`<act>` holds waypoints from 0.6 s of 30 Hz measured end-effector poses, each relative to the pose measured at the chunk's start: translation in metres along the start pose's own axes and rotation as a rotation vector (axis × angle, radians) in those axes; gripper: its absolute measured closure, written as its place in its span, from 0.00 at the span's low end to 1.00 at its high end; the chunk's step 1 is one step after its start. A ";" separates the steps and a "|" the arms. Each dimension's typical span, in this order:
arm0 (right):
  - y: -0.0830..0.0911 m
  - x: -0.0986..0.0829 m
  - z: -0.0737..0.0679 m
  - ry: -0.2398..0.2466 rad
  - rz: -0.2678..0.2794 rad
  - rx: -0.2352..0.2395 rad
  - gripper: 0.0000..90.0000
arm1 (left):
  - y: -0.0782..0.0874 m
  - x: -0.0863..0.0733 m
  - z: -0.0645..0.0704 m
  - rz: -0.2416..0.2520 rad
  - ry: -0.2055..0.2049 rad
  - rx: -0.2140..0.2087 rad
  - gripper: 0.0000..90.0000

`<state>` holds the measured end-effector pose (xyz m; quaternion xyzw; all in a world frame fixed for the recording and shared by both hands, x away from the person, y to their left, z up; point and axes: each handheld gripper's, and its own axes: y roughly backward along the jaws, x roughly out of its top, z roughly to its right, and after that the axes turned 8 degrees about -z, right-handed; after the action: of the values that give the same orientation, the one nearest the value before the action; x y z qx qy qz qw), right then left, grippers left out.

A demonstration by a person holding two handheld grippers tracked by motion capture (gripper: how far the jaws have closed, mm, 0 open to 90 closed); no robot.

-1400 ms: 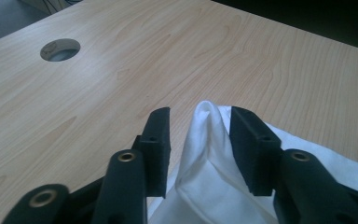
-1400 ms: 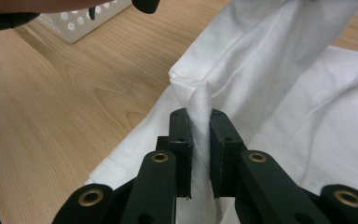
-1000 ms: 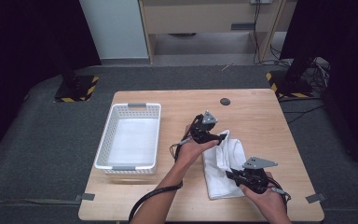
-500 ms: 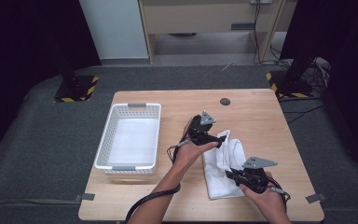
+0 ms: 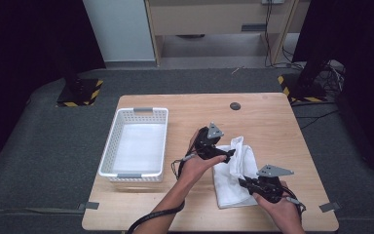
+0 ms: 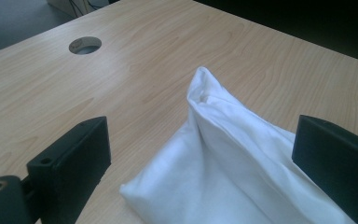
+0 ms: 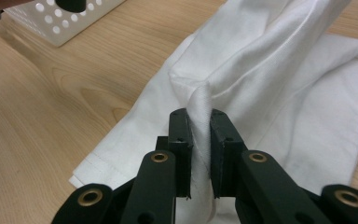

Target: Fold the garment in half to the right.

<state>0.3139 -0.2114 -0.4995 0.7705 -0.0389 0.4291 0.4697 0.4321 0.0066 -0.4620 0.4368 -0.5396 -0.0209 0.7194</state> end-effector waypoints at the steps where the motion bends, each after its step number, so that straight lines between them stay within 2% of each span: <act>1: 0.000 -0.001 0.001 -0.002 0.000 -0.001 0.90 | 0.001 -0.002 0.001 0.002 0.004 0.000 0.04; 10: 0.002 -0.004 0.004 -0.018 0.004 -0.005 0.90 | 0.004 -0.018 0.002 -0.012 0.033 0.008 0.04; 15: 0.002 -0.005 0.004 -0.020 0.002 -0.011 0.90 | 0.003 -0.029 0.007 -0.041 0.018 0.025 0.04; 18: 0.002 -0.006 0.004 -0.025 0.003 -0.012 0.89 | 0.003 -0.035 0.010 -0.047 0.025 0.023 0.04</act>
<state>0.3114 -0.2174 -0.5035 0.7729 -0.0487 0.4197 0.4734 0.4083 0.0206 -0.4863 0.4579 -0.5203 -0.0261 0.7204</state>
